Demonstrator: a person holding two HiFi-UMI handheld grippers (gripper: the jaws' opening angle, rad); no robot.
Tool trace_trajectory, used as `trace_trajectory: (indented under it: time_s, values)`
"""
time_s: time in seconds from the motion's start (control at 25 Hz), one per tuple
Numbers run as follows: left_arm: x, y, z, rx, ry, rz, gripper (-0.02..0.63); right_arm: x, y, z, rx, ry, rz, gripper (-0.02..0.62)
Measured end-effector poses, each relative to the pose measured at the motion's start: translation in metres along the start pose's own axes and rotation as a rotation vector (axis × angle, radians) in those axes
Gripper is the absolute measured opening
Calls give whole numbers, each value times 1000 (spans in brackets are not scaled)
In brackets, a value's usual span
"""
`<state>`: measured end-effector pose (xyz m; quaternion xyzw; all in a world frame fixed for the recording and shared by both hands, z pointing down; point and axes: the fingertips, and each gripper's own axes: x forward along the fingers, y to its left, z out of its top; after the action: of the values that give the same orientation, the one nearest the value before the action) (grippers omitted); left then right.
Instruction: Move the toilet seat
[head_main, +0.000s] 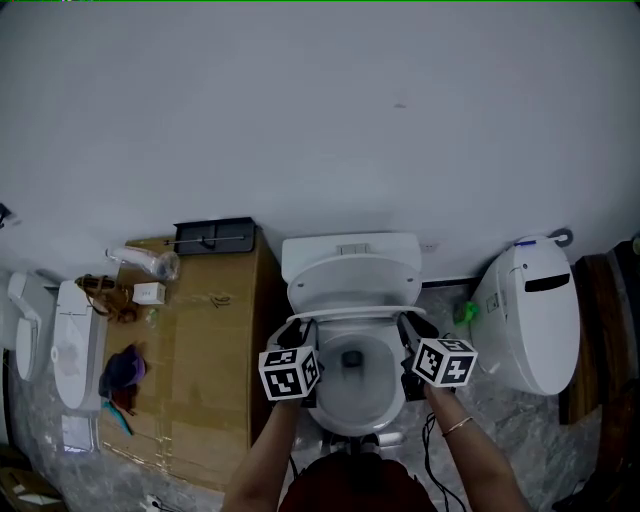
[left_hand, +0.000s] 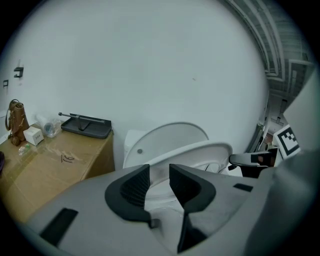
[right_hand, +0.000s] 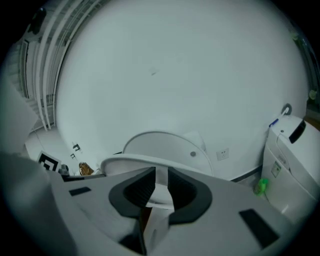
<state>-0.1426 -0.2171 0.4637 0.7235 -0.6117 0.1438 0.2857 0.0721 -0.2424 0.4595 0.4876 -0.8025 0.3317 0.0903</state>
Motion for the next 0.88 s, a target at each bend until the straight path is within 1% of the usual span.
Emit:
trace_trajectory:
  time_s: [0.16, 0.48, 0.64, 0.8, 0.88]
  values:
    - [11, 2, 10, 10, 1, -7, 140, 16, -5, 7, -51, 9, -37, 87]
    - [29, 8, 28, 41, -22, 2, 140, 38, -10, 22, -143, 15, -67, 87]
    - [40, 10, 35, 60, -37, 14, 140, 48, -13, 30, -168, 15, -93, 87]
    - [50, 14, 44, 42, -43, 10, 140, 60, -15, 38, -190, 20, -101, 87]
    - [55, 14, 47, 55, -40, 6, 140, 64, -17, 42, -200, 23, -104, 87]
